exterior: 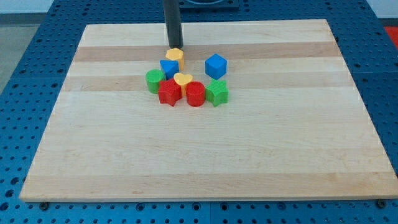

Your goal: Move yellow hexagon towards yellow heart

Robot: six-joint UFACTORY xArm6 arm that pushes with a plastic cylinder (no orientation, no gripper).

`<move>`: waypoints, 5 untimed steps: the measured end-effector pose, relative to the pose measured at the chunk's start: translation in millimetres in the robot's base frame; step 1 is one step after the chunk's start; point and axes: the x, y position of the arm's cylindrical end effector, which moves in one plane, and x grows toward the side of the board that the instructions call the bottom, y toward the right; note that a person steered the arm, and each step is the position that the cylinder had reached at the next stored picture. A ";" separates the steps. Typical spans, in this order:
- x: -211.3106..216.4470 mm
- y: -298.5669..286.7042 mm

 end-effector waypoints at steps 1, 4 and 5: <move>14.0 -1.6; 49.8 19.4; 49.4 53.9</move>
